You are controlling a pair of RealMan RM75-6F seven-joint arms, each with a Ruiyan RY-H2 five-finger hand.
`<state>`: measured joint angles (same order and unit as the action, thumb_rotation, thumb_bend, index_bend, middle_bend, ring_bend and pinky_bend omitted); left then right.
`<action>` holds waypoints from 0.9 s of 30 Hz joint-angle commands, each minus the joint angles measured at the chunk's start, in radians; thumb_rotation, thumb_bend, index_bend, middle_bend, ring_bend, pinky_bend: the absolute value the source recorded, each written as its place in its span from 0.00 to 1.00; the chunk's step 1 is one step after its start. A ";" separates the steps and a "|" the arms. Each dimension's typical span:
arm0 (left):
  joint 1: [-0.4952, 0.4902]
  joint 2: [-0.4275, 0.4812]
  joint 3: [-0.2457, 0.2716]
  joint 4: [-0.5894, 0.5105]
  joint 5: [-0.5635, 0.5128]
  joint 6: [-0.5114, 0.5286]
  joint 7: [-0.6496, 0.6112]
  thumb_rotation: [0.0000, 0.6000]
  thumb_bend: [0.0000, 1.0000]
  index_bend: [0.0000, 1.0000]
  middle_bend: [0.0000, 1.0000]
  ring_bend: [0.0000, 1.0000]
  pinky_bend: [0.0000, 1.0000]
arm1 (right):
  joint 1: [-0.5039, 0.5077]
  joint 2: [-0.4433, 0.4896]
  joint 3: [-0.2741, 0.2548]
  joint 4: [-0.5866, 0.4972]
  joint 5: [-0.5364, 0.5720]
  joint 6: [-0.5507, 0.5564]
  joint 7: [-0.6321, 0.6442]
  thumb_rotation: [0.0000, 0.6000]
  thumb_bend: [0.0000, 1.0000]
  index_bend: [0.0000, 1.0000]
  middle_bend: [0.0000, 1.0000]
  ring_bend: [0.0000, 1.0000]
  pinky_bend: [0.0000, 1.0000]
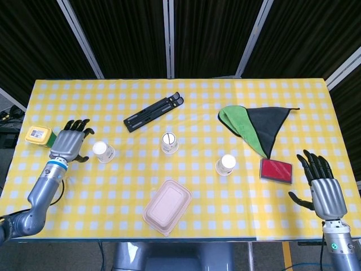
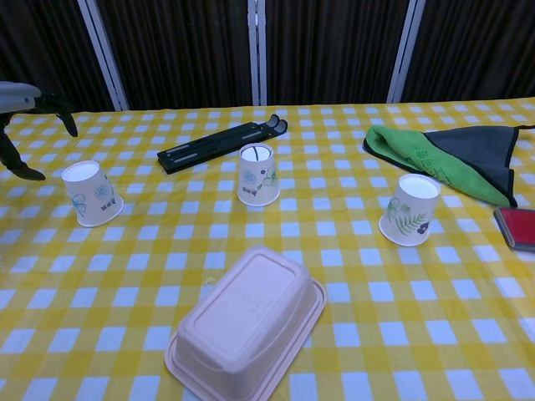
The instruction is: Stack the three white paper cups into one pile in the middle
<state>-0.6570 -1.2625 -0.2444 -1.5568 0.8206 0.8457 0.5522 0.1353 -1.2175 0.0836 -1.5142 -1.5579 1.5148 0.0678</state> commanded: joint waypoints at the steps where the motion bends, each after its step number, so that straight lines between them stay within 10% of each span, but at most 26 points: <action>1: -0.043 -0.034 0.017 0.028 -0.049 -0.020 0.030 1.00 0.21 0.27 0.00 0.00 0.00 | 0.002 0.002 0.000 0.003 0.002 -0.005 0.008 1.00 0.06 0.07 0.00 0.00 0.00; 27: -0.125 -0.090 0.103 0.077 -0.127 0.020 0.037 1.00 0.34 0.35 0.00 0.00 0.00 | -0.002 0.011 0.000 -0.003 -0.002 0.006 0.032 1.00 0.06 0.07 0.00 0.00 0.00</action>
<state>-0.7811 -1.3520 -0.1427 -1.4803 0.6935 0.8653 0.5893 0.1330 -1.2064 0.0834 -1.5174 -1.5604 1.5205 0.1002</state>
